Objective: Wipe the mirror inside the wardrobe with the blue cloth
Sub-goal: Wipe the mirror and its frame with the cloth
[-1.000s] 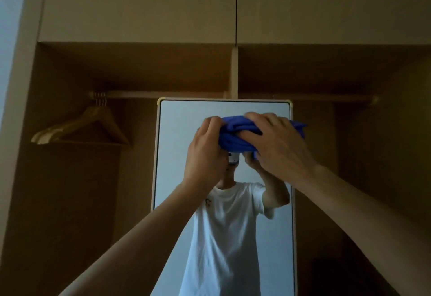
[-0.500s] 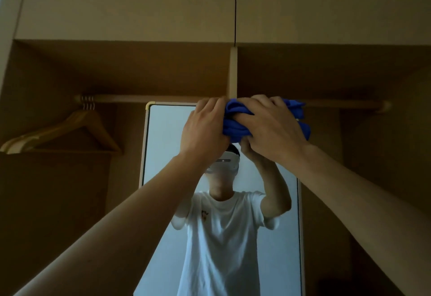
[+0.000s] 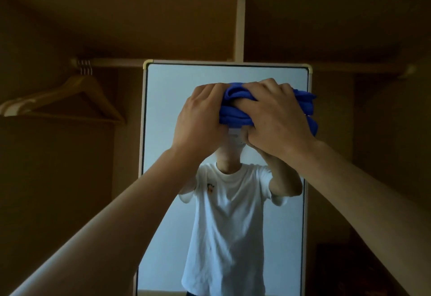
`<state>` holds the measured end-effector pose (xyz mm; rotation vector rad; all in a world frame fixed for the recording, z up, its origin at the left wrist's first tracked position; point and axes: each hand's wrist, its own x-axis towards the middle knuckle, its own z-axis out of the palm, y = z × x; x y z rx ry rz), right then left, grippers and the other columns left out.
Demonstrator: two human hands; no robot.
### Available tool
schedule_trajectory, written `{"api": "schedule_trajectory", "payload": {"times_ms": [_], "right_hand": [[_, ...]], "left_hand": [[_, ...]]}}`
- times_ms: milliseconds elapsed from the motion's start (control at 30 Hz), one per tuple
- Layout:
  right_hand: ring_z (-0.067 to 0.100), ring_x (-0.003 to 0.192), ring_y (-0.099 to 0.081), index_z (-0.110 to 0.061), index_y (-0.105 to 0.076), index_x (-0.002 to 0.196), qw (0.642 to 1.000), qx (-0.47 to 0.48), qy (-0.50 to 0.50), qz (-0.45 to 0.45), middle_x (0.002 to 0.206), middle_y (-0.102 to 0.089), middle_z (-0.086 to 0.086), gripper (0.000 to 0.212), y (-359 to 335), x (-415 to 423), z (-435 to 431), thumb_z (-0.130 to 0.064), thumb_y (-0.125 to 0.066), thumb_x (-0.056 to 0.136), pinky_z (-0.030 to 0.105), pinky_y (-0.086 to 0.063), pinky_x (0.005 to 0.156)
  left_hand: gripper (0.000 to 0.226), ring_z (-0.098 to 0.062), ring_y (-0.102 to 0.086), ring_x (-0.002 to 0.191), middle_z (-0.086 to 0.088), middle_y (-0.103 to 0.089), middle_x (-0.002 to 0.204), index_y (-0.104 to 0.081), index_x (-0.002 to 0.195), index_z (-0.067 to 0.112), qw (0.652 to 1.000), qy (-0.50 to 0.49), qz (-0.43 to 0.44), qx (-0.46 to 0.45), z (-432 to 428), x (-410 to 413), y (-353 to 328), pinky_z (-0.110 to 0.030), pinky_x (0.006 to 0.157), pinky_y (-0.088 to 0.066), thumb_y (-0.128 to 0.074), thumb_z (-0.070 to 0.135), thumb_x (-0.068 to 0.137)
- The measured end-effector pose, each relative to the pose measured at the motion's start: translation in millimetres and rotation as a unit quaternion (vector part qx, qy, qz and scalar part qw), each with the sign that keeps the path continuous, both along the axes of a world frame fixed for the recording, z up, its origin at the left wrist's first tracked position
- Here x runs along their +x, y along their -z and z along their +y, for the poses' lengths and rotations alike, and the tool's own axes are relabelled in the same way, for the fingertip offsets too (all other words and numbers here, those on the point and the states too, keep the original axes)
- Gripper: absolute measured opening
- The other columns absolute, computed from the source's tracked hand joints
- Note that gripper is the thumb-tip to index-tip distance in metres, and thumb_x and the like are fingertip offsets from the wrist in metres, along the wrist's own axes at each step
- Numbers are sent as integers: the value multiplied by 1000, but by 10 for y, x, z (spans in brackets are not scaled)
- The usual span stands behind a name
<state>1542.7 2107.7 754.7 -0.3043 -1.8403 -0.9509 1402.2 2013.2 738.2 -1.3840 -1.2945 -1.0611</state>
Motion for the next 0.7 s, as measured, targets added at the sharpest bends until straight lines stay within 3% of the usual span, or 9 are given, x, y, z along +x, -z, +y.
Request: {"api": "schedule_trajectory", "payload": {"times_ms": [233,467,700], "right_hand": [[30,114,-50,-29,-61,128,999,-35,-40,-2,129,-59,0,48,596,-9,21,-19,-66,82,45,-37,94],[31,120,-48,-28,-61,130,996,-79,-47,-20,137,-56,3,45,1274,8,-15,-23,-59,85,45,-34,99],[34,122,-48,-24,-64,126,991,-120,-45,-28,141,-55,7,42,1859,3,-105,-25,-54,86,47,-34,100]], "left_hand": [[50,-17,-54,122,6,-65,125,-61,131,15,999,40,-33,-7,-34,16,599,-22,96,-44,-74,7,83],[51,-23,-51,133,-4,-61,139,-60,134,6,995,55,-65,-42,-110,78,1260,-37,109,-45,-71,2,85],[54,-28,-48,140,-8,-57,145,-60,136,3,992,58,-94,-67,-134,67,1863,-50,107,-47,-73,3,84]]}}
